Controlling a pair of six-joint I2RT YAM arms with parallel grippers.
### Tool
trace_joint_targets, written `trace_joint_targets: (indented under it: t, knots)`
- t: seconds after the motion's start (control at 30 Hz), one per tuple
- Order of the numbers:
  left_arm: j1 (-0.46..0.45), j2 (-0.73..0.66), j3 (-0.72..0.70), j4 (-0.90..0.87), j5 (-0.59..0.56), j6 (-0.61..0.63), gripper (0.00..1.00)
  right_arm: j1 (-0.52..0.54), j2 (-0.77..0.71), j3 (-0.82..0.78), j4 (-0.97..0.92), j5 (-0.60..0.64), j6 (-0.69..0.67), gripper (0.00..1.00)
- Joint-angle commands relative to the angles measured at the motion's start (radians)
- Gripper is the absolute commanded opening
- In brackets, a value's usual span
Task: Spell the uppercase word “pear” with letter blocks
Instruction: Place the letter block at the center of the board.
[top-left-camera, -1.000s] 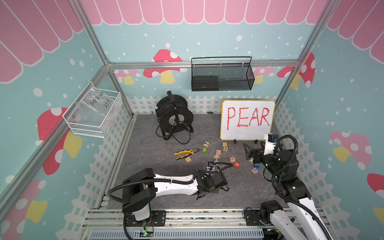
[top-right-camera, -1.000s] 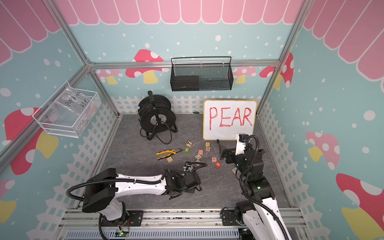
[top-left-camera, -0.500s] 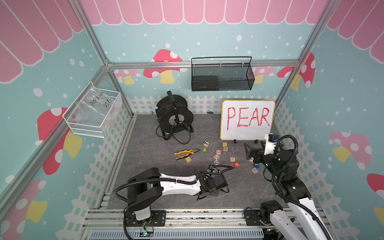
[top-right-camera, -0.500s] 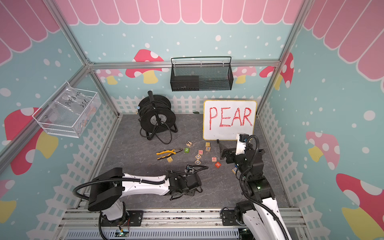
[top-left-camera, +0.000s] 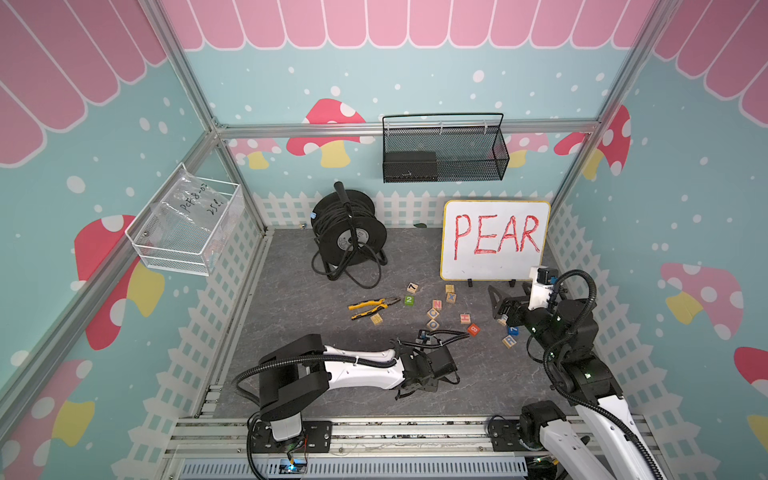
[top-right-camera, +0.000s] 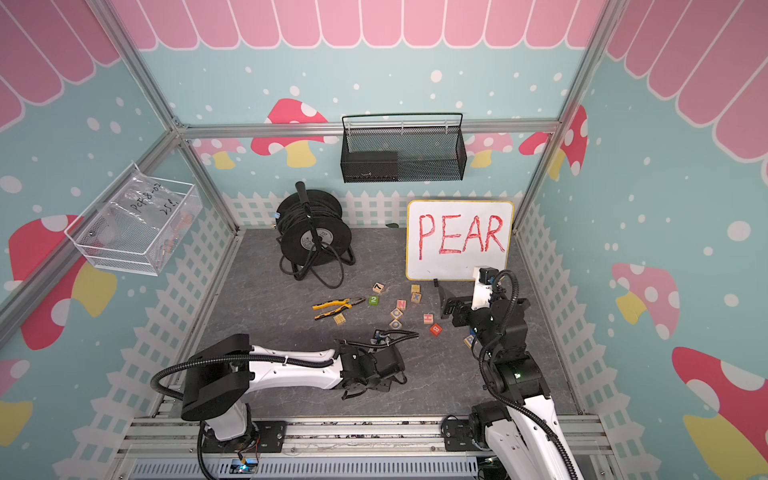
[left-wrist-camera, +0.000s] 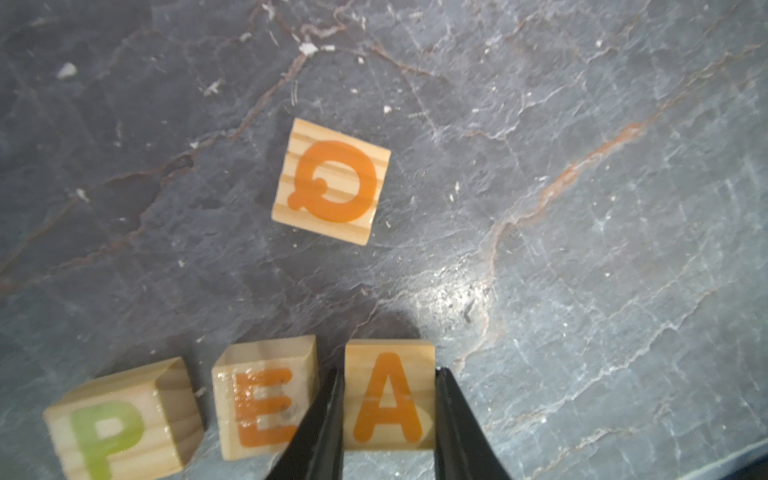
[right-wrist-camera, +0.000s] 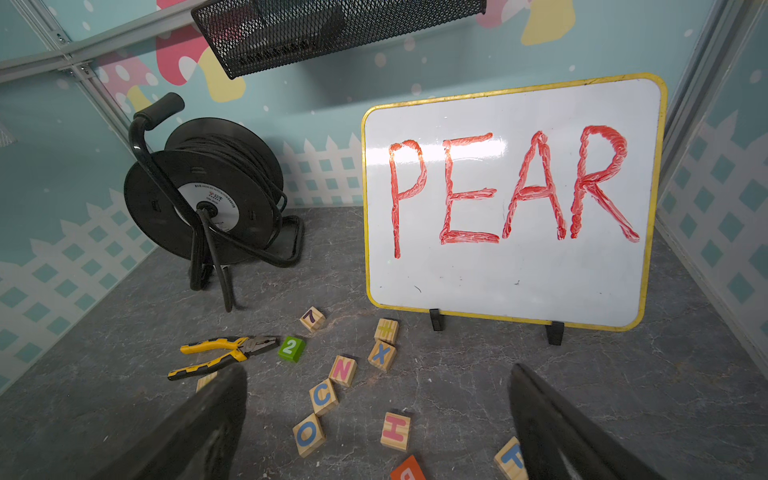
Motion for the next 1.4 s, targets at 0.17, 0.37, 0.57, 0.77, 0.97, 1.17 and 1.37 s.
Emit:
trace_joint_targets:
  t: [0.17, 0.37, 0.57, 0.77, 0.97, 1.17, 1.37]
  knots:
    - [0.021, 0.036, 0.014, -0.025, 0.007, -0.017, 0.28, 0.004, -0.003, -0.007, 0.015, 0.013, -0.009, 0.99]
    - [0.022, 0.031, 0.009, -0.03, 0.006, -0.027, 0.29, 0.004, -0.001, -0.007, 0.015, 0.015, -0.009, 0.99]
    - [0.021, 0.026, 0.0, -0.034, 0.01, -0.039, 0.3, 0.005, 0.003, -0.008, 0.018, 0.014, -0.009, 0.99]
    - [0.019, 0.026, 0.001, -0.039, 0.008, -0.041, 0.34, 0.004, 0.005, -0.007, 0.018, 0.015, -0.009, 0.99]
    - [0.018, 0.028, 0.007, -0.044, 0.004, -0.04, 0.38, 0.004, 0.003, -0.007, 0.018, 0.017, -0.011, 0.99]
    - [0.008, 0.028, 0.019, -0.049, -0.005, -0.032, 0.43, 0.005, 0.009, -0.005, 0.018, 0.017, -0.011, 0.99]
    - [0.003, 0.023, 0.021, -0.049, -0.015, -0.026, 0.44, 0.004, 0.009, -0.004, 0.016, 0.024, -0.012, 0.99]
